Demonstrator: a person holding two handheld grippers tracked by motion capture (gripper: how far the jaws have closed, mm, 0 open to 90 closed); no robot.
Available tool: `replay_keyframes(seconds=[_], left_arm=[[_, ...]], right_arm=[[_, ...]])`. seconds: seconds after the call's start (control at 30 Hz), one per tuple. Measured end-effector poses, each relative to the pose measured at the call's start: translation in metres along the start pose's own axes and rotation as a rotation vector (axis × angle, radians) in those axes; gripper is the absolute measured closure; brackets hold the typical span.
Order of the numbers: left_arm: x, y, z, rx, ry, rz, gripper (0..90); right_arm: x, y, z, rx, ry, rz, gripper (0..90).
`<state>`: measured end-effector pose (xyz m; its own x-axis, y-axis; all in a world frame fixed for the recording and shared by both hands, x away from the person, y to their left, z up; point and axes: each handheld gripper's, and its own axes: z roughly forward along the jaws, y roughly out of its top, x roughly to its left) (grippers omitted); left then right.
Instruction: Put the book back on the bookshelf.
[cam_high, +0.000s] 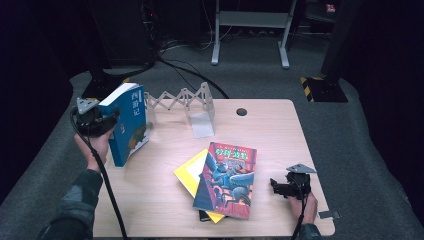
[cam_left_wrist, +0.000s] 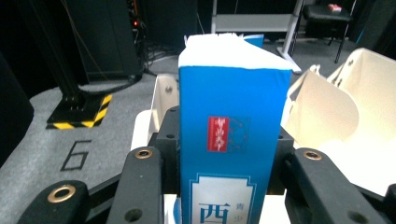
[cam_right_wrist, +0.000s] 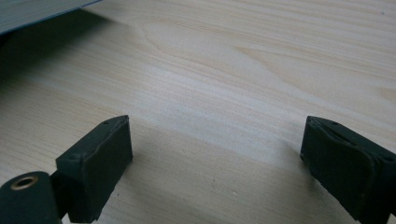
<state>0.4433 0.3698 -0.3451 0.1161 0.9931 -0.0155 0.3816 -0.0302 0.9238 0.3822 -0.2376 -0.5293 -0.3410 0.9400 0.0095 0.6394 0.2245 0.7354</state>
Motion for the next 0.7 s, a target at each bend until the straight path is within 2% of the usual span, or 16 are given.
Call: replay_keyframes(seconds=[0.13,0.27,0.43,0.47,0.57,0.7], left_arm=[[0.005,-0.015,-0.019,0.030,-0.011,0.001,60.8],[0.008,-0.025,-0.029,0.049,-0.020,-0.003,60.7],[0.009,-0.031,-0.036,0.081,-0.025,0.018,60.4],[0.010,-0.031,-0.038,0.103,-0.030,0.032,60.3],[0.011,-0.033,-0.039,0.121,-0.035,0.030,59.7],[0.016,-0.032,-0.040,0.141,-0.067,0.022,57.3]], right_arm=[[0.000,0.000,0.000,-0.001,0.002,-0.001,8.5],[0.000,0.000,0.000,-0.001,0.002,-0.001,8.6],[0.000,0.000,0.000,-0.001,0.002,-0.004,8.9],[0.000,0.000,0.000,-0.003,0.002,-0.009,8.9],[0.000,0.000,0.000,0.000,0.002,-0.004,8.9],[0.000,0.000,0.000,-0.002,0.002,-0.004,8.9]])
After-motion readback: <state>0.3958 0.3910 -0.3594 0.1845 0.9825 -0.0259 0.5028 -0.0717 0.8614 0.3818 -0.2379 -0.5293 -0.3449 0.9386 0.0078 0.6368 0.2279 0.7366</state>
